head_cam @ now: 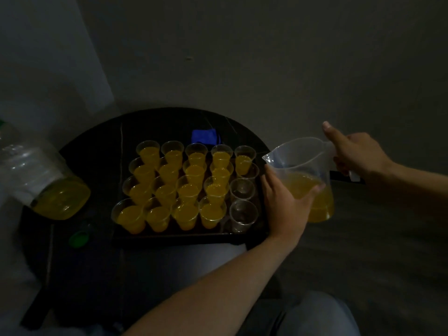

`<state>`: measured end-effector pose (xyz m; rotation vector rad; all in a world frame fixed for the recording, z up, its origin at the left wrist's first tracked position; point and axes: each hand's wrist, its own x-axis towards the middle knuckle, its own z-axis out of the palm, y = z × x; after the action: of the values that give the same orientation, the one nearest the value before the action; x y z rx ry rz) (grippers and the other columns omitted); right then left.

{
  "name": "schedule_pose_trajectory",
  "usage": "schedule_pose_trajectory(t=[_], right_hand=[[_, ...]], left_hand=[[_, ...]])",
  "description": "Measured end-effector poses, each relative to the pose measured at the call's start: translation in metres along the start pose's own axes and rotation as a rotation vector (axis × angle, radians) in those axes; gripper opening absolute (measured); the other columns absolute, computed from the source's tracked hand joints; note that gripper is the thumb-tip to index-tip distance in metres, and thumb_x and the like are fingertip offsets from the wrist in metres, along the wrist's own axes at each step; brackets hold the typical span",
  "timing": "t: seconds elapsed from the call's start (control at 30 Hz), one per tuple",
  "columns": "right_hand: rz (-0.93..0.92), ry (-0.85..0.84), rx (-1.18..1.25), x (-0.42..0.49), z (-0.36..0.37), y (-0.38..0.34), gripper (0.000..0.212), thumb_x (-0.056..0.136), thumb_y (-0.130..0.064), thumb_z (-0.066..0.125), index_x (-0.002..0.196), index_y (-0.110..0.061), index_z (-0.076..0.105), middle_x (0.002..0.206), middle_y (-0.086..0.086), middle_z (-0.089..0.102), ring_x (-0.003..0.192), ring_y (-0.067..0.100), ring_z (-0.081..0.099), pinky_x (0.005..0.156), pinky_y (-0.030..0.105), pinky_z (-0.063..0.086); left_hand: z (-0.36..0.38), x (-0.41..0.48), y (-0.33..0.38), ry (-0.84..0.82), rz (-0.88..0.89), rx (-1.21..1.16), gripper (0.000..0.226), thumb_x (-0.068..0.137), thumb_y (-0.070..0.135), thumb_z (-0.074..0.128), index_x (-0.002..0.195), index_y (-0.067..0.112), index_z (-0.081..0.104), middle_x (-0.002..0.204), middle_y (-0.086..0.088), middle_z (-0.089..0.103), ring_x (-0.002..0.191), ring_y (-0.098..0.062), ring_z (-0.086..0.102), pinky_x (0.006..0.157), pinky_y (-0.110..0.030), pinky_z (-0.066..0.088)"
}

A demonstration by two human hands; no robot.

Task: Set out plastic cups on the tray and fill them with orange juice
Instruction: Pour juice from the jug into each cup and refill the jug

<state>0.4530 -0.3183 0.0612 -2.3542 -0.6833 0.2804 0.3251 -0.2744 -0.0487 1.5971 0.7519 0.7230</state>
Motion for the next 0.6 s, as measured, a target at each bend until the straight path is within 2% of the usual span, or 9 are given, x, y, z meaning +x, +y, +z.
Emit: schedule_pose_trajectory(t=[0.17, 0.3, 0.47, 0.53, 0.6], right_hand=[[0.008, -0.005, -0.066, 0.003, 0.006, 0.004, 0.076, 0.091, -0.075, 0.036, 0.060, -0.007, 0.051, 0.061, 0.017, 0.060, 0.054, 0.027, 0.055, 0.052, 0.029, 0.040], [0.012, 0.000, -0.099, 0.008, 0.010, 0.003, 0.080, 0.092, -0.076, 0.036, 0.059, -0.004, 0.054, 0.061, 0.018, 0.062, 0.057, 0.030, 0.059, 0.053, 0.030, 0.040], [0.004, -0.009, -0.136, 0.013, 0.016, -0.002, 0.079, 0.093, -0.073, 0.034, 0.059, -0.005, 0.054, 0.063, 0.017, 0.061, 0.060, 0.029, 0.059, 0.055, 0.030, 0.040], [0.015, -0.005, -0.144, 0.015, 0.018, -0.002, 0.080, 0.092, -0.074, 0.035, 0.058, -0.005, 0.055, 0.063, 0.017, 0.061, 0.060, 0.030, 0.059, 0.056, 0.031, 0.041], [0.031, 0.000, -0.150, 0.017, 0.021, -0.003, 0.081, 0.091, -0.076, 0.036, 0.056, -0.006, 0.055, 0.063, 0.016, 0.061, 0.061, 0.029, 0.059, 0.058, 0.032, 0.041]], left_hand=[[0.006, 0.001, -0.013, 0.028, 0.002, 0.011, 0.122, 0.079, 0.050, 0.081, 0.160, 0.023, -0.006, 0.168, 0.007, 0.002, 0.141, 0.008, -0.003, 0.097, 0.009, -0.009], [0.008, 0.003, -0.016, 0.009, -0.032, -0.029, 0.124, 0.076, 0.059, 0.075, 0.159, 0.027, -0.010, 0.169, 0.006, 0.001, 0.140, 0.005, 0.002, 0.094, 0.008, -0.006], [0.011, 0.005, -0.022, 0.031, -0.050, -0.046, 0.122, 0.079, 0.048, 0.081, 0.160, 0.024, -0.008, 0.169, 0.006, 0.001, 0.143, 0.003, 0.002, 0.094, 0.009, -0.006], [0.013, 0.005, -0.023, 0.051, -0.050, -0.060, 0.124, 0.077, 0.051, 0.080, 0.160, 0.025, -0.008, 0.169, 0.006, 0.002, 0.147, 0.001, 0.001, 0.101, 0.003, -0.005], [0.014, 0.007, -0.025, 0.064, -0.051, -0.074, 0.125, 0.073, 0.058, 0.077, 0.160, 0.028, -0.008, 0.169, 0.008, 0.004, 0.153, -0.007, 0.007, 0.112, -0.011, 0.003]])
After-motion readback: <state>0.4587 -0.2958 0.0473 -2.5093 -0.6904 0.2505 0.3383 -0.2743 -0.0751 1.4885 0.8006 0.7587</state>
